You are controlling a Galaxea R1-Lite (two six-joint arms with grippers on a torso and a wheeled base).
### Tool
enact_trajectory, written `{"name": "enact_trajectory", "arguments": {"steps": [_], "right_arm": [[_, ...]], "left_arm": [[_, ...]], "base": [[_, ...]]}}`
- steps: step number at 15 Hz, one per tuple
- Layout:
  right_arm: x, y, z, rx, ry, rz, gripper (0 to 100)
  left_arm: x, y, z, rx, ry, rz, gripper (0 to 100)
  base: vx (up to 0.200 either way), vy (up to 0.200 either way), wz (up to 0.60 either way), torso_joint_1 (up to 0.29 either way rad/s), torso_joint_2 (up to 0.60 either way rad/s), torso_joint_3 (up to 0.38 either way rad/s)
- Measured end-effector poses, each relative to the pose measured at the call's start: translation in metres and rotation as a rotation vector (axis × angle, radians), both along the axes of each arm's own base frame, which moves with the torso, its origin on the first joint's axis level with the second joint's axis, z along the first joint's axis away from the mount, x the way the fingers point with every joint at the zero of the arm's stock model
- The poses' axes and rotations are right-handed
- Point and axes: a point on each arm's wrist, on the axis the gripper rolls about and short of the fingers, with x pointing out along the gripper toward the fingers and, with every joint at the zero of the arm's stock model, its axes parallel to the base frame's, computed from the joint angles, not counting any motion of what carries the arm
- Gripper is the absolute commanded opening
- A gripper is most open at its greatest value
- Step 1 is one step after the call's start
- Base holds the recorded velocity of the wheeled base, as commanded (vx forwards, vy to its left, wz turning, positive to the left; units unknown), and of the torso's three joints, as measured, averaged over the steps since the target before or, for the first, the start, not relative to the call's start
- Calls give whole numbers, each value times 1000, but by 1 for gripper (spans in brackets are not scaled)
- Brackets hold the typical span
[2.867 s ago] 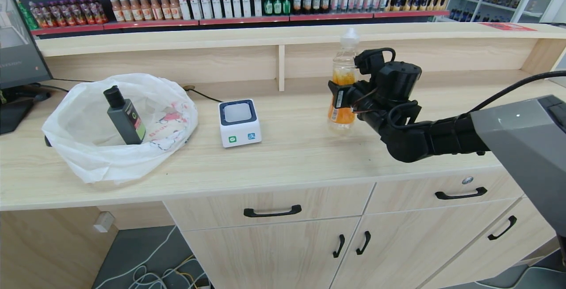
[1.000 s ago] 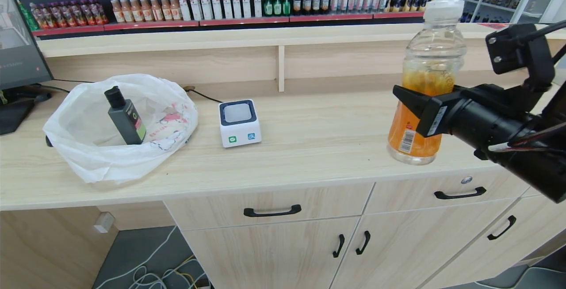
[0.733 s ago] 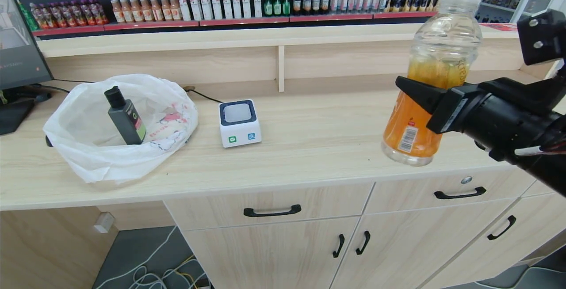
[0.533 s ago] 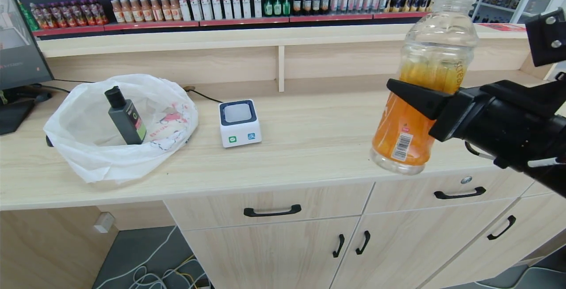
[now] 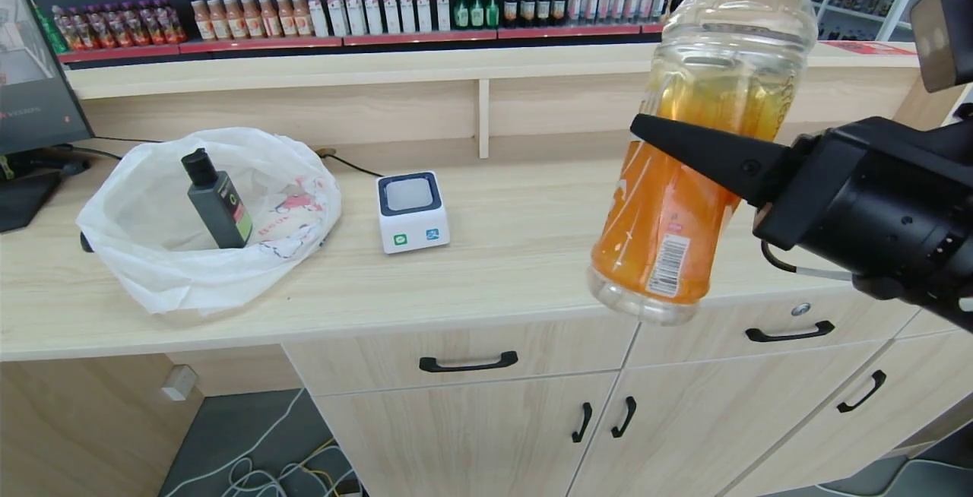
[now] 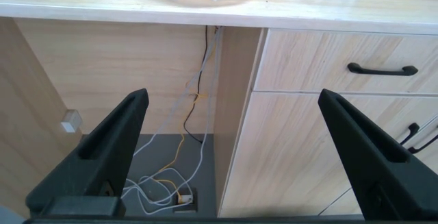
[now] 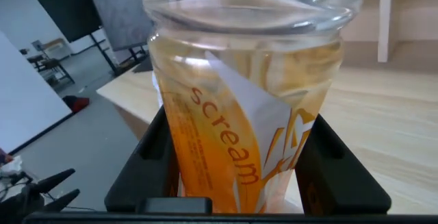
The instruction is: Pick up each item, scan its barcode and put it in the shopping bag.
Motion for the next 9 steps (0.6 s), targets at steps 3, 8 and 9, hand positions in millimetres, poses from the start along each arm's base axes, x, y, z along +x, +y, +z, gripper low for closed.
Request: {"name": "enact_trajectory", "arguments": {"steps": [3, 8, 9], "right_arm": [[-7, 12, 2, 38, 36, 88, 0], [-15, 24, 4, 87, 83, 241, 0], [-15, 26, 4, 94, 90, 249, 0]], "left_arm": [[0, 0, 0, 0, 0, 0, 100], [0, 0, 0, 0, 0, 0, 100], [0, 0, 0, 0, 0, 0, 100]], "base": [[0, 0, 0, 0, 0, 0], [0, 0, 0, 0, 0, 0], [0, 0, 0, 0, 0, 0]]}}
